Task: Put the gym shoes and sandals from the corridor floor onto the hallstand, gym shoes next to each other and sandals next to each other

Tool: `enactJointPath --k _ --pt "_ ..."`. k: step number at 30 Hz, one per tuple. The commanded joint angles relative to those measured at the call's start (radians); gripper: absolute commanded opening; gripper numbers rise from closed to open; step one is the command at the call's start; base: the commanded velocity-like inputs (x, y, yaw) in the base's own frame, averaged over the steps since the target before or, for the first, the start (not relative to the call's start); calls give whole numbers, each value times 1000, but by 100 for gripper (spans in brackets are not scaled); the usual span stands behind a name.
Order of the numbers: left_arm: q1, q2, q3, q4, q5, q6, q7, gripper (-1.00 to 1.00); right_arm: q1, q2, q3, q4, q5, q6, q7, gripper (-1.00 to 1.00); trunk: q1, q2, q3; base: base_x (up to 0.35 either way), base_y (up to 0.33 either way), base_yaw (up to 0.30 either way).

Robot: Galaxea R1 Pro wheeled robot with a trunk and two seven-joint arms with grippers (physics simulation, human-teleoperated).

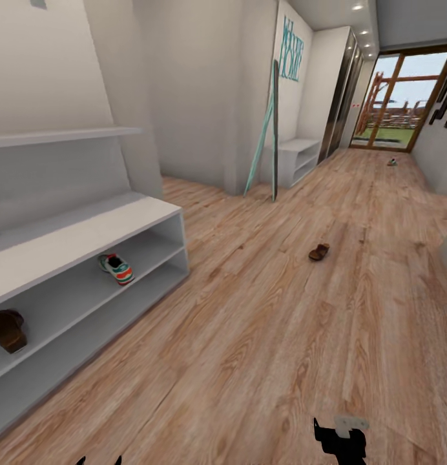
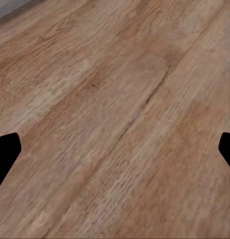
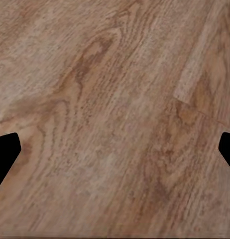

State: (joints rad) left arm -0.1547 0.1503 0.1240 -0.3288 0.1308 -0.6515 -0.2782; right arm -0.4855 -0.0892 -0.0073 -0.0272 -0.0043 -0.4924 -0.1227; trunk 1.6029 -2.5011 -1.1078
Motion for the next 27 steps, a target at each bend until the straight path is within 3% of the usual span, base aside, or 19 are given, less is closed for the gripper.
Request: enactJointPath --k 1,5,11,27 --pt "0 0 2 0 10 0 -10 100 -1 0 0 1 0 -3 -2 100 0 0 -1 0 0 -289" --pt "0 0 2 1 10 -1 -10 100 -1 0 0 1 0 -3 -2 100 0 0 -1 0 0 -289" --pt "0 0 2 1 10 1 -10 100 -1 0 0 1 0 -3 -2 100 -3 1 22 0 0 -289" --pt "0 0 2 2 10 1 -10 100 0 0 0 1 0 -3 -2 100 -64 113 70 0 0 -289"
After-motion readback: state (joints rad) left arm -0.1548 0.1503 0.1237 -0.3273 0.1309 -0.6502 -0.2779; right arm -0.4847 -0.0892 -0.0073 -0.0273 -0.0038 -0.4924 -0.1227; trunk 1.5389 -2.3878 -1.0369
